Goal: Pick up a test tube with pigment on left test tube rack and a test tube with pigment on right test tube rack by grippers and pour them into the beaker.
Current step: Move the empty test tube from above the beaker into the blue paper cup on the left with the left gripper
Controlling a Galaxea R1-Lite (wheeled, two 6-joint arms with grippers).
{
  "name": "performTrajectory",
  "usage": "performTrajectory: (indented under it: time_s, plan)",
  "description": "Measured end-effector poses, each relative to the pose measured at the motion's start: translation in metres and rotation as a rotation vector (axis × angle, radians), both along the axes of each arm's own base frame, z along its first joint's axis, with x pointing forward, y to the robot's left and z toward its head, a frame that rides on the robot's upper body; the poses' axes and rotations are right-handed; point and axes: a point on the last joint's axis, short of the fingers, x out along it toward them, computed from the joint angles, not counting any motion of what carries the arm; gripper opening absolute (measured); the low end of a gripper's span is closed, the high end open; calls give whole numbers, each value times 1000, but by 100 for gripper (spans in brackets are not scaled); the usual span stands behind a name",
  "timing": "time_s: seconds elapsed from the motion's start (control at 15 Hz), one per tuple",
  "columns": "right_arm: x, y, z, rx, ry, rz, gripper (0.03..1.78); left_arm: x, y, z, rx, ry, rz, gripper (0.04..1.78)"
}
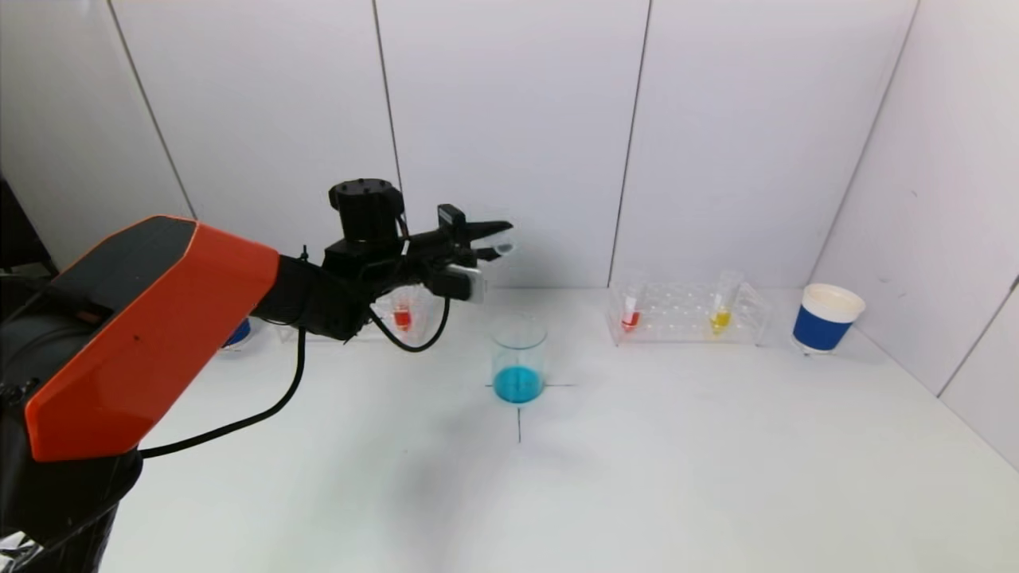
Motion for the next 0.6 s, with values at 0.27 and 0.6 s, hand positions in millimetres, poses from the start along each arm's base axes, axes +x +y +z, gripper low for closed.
performTrajectory:
  time_s: [0.27, 0.6]
  plan:
    - [0, 0, 0, 0, 0, 0, 177, -4, 4, 33, -268, 134, 205, 45]
    - [0, 0, 0, 0, 0, 0, 177, -10, 12, 61, -568, 305, 440, 45]
